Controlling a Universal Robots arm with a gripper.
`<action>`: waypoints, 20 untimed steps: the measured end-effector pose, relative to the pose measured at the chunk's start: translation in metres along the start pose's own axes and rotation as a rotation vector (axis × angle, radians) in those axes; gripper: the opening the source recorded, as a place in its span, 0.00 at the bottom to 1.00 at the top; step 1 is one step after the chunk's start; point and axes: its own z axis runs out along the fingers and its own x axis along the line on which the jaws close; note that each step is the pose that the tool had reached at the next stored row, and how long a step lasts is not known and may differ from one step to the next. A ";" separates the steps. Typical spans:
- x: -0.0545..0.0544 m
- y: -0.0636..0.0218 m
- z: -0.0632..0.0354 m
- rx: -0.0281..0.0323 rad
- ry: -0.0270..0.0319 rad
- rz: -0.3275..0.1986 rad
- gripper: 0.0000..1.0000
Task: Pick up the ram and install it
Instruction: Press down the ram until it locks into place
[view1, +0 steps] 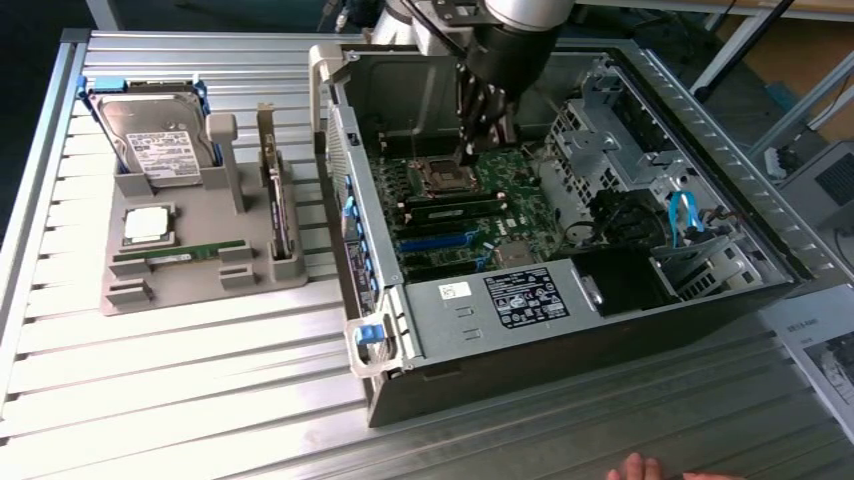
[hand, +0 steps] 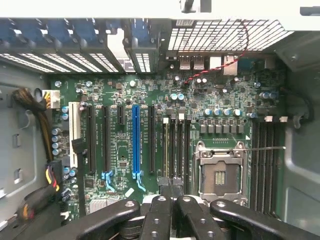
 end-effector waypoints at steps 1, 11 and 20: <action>0.000 0.0000 -0.0026 -0.0002 0.0000 0.000 0.10; -0.001 -0.0003 -0.0303 -0.0019 0.0000 0.000 0.10; 0.000 -0.0101 -0.0356 -0.0105 0.0000 0.000 0.10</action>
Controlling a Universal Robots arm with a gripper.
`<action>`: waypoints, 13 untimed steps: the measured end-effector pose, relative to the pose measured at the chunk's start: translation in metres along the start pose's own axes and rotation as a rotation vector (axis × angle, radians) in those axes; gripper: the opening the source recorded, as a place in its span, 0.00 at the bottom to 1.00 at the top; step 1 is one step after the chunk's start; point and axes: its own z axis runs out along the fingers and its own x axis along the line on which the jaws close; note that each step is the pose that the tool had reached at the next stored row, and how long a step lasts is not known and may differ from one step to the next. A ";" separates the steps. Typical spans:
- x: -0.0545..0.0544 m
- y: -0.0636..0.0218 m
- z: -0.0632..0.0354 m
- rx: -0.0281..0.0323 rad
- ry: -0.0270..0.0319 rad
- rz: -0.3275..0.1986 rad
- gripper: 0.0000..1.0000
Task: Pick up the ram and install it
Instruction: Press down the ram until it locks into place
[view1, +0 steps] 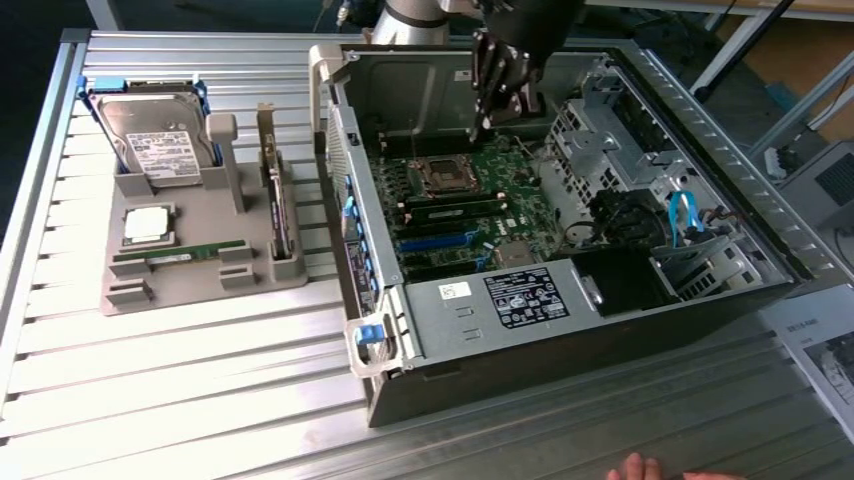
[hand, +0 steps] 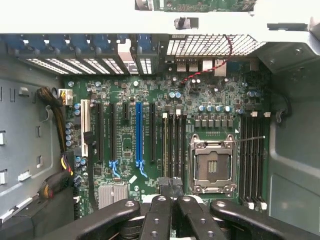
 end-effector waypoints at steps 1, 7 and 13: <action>0.000 -0.0024 -0.0001 -0.0028 0.0000 0.000 0.10; 0.001 -0.0142 -0.0009 -0.0174 0.0000 0.000 0.10; 0.001 -0.0188 -0.0012 -0.0231 0.0000 0.001 0.10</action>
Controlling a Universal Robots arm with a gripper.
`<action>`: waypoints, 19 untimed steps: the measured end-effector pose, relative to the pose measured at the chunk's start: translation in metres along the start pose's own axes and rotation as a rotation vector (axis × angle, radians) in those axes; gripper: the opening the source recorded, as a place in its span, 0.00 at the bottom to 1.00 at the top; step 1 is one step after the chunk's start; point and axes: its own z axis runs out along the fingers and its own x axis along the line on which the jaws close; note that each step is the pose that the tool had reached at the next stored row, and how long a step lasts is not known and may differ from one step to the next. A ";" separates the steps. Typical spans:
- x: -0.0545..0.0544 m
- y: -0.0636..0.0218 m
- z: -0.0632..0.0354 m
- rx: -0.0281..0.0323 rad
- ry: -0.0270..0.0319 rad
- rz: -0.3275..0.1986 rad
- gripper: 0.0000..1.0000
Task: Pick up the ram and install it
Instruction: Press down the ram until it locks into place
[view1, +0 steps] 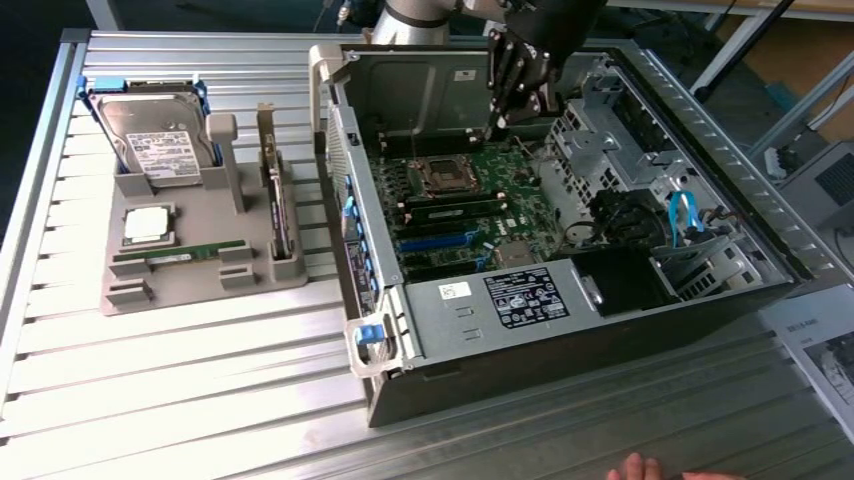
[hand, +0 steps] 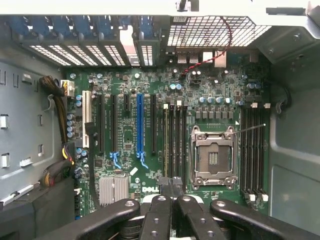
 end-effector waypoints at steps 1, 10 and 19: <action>0.000 0.0000 0.0000 0.0000 0.0000 0.000 0.10; 0.000 0.0003 0.0000 0.0059 0.0000 0.000 0.10; 0.000 0.0003 0.0000 0.0059 0.0000 0.002 0.10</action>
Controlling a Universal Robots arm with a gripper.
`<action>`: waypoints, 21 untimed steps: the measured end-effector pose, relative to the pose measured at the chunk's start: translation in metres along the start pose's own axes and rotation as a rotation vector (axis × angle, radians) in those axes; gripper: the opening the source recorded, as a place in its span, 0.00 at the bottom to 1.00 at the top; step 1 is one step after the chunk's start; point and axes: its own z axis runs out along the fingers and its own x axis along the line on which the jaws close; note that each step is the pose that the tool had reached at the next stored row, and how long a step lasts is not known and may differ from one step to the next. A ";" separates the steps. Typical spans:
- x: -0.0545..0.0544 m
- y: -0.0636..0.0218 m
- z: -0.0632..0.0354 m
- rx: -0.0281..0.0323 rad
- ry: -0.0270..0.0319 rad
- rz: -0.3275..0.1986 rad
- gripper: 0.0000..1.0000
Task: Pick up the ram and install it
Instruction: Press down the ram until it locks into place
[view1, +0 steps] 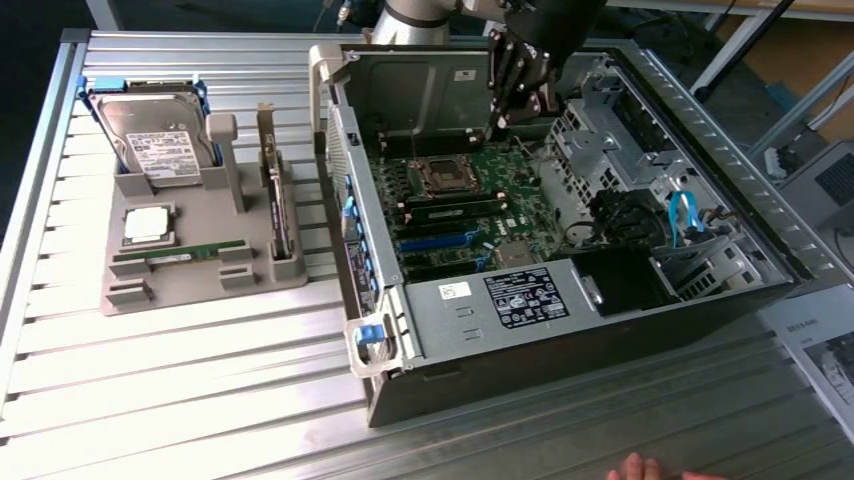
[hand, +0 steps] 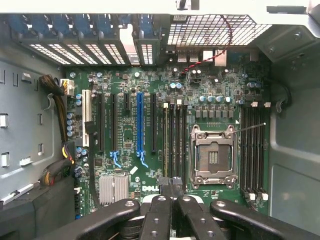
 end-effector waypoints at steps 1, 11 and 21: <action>0.000 0.0000 0.0001 0.0003 -0.0005 0.016 0.10; 0.000 -0.0001 0.0013 0.0058 -0.0081 0.278 0.10; 0.000 -0.0001 0.0024 0.0098 -0.0136 0.471 0.10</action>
